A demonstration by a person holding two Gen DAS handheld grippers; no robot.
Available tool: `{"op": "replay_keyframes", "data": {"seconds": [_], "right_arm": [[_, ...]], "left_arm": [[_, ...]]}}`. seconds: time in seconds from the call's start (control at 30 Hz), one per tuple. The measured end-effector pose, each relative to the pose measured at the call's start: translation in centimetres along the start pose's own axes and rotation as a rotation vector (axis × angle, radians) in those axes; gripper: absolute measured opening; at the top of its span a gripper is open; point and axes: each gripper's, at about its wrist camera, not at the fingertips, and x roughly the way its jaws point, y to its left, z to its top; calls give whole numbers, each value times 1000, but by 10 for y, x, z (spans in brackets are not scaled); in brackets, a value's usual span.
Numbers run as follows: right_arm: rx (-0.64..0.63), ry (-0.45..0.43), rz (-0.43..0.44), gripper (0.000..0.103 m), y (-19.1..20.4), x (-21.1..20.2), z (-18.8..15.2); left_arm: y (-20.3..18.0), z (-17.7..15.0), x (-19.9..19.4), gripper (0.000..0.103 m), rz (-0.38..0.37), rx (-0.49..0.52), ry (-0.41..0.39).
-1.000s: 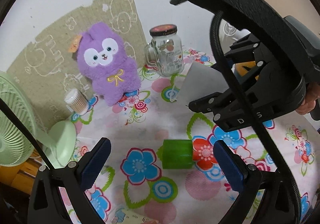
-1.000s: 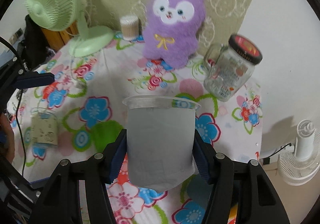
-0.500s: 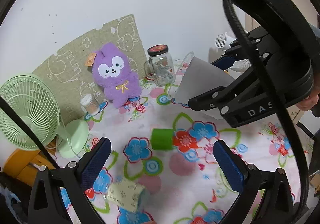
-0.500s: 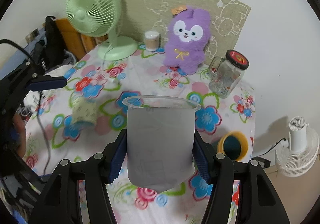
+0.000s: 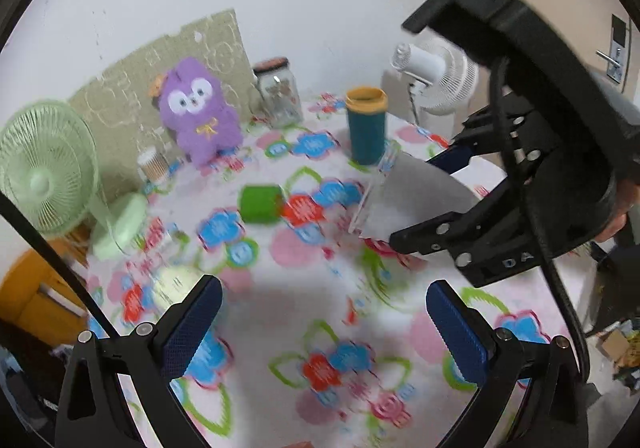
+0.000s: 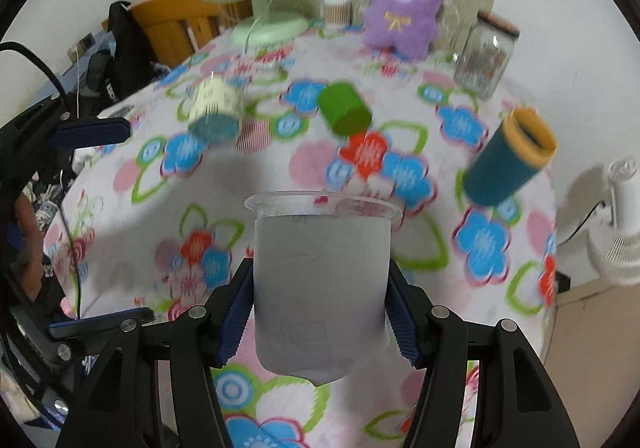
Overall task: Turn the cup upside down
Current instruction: 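Carry the held white cup with the right gripper toward the left gripper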
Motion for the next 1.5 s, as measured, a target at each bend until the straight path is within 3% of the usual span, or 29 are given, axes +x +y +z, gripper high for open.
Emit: {"op": "replay_keyframes", "data": {"seconds": [0.23, 0.4, 0.67, 0.77, 0.83, 1.1, 1.3, 1.5], "right_arm": [[25, 30, -9, 64, 5, 14, -34], [-9, 34, -69, 64, 13, 15, -48], [-31, 72, -80, 64, 18, 29, -62], [-37, 78, -87, 70, 18, 32, -63], [-43, 83, -82, 79, 19, 32, -64], [-1, 35, -35, 88, 11, 15, -58], [18, 13, -37, 89, 0, 8, -55], [102, -76, 46, 89, -22, -27, -58]], "left_arm": [[-24, -35, 7, 103, -5, -11, 51], [-35, -54, 10, 103, -6, -47, 63], [-35, -64, 19, 103, -6, -118, 80], [-35, -66, 20, 103, -9, -133, 87], [-36, -67, 21, 103, -4, -133, 87], [-34, -66, 16, 103, -21, -170, 83], [-34, -63, 8, 103, -21, -203, 62], [-34, -57, 6, 103, -46, -261, 58]]}}
